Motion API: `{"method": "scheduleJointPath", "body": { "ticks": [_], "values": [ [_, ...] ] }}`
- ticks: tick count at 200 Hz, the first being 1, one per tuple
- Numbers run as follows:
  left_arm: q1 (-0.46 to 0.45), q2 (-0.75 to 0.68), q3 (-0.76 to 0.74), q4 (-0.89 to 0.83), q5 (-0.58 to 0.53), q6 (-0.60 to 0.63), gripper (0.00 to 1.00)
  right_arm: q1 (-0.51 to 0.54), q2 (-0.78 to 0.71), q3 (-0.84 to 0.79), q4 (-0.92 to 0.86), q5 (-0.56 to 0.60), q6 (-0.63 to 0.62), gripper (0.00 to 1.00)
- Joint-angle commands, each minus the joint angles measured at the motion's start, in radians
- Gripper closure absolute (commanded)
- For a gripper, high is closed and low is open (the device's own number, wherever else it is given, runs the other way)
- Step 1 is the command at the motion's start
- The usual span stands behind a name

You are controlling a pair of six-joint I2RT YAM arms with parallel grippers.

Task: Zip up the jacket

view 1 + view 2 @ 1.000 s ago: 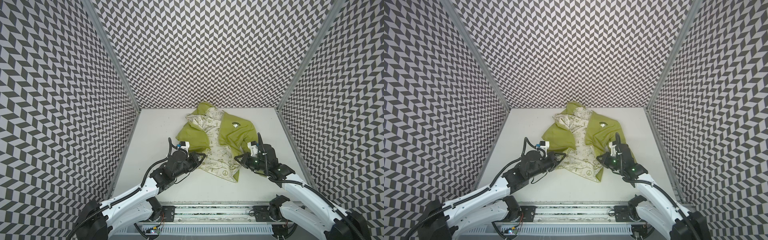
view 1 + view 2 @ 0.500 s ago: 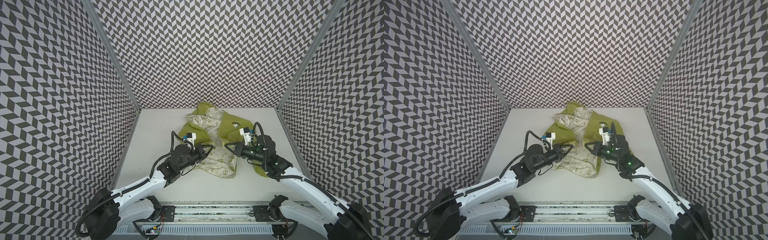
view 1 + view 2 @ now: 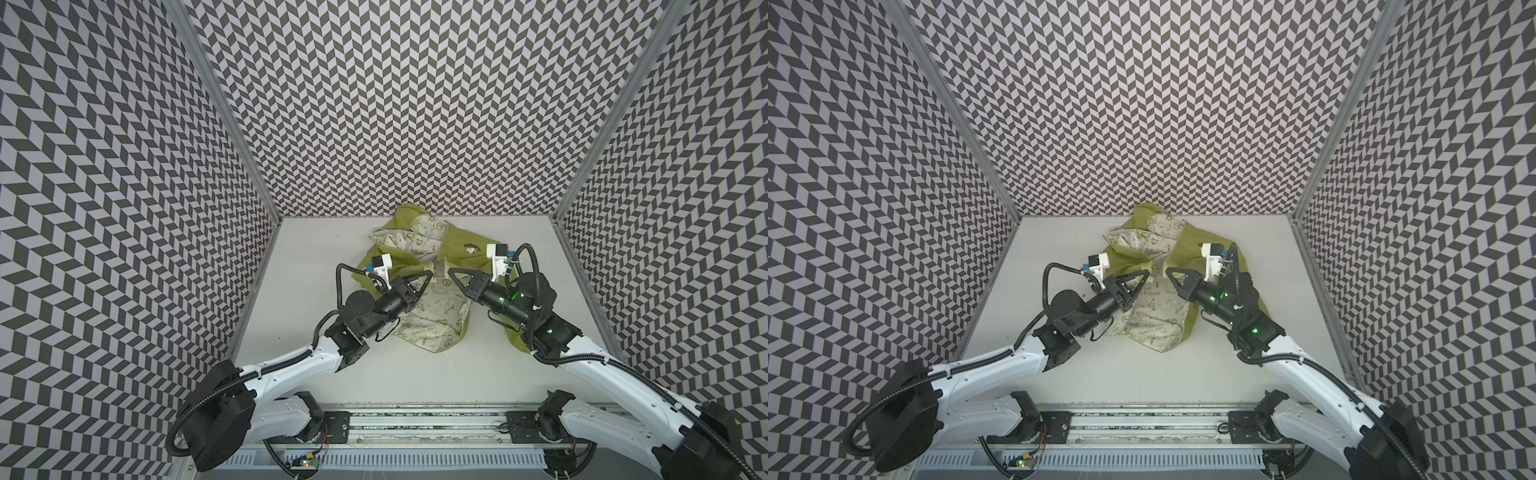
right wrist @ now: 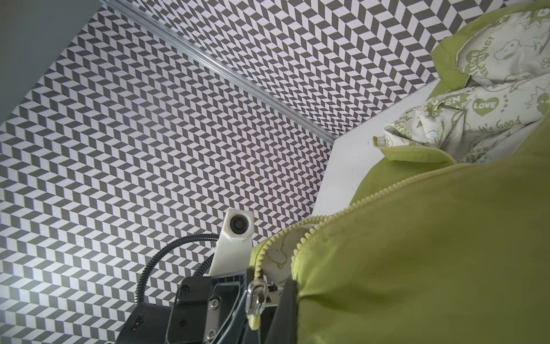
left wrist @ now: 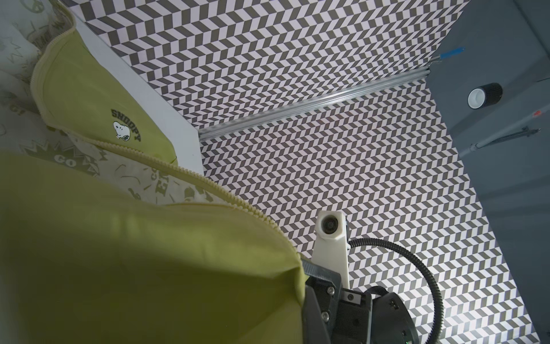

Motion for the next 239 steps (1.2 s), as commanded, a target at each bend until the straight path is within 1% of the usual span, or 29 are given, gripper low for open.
{"method": "scheduleJointPath", "body": {
  "ticks": [1, 25, 44, 107, 169, 239],
  "values": [
    [-0.009, 0.017, 0.005, 0.145, -0.012, -0.046, 1.00, 0.007, 0.021, 0.013, 0.163, 0.044, 0.051, 1.00],
    [-0.010, 0.041, 0.003, 0.194, -0.010, -0.070, 1.00, 0.009, 0.038, 0.015, 0.212, 0.049, 0.082, 1.00],
    [-0.009, 0.062, -0.001, 0.244, -0.008, -0.091, 1.00, 0.009, 0.039, 0.023, 0.210, 0.062, 0.084, 1.00],
    [-0.010, 0.153, 0.011, 0.391, 0.006, -0.144, 1.00, 0.020, 0.032, 0.048, 0.193, 0.078, 0.025, 1.00],
    [-0.018, 0.171, 0.030, 0.391, 0.007, -0.139, 1.00, 0.037, 0.007, 0.054, 0.170, 0.148, 0.014, 1.00],
    [-0.028, 0.180, 0.034, 0.398, -0.009, -0.131, 1.00, 0.054, 0.008, 0.065, 0.164, 0.163, 0.010, 1.00]
  ]
}}
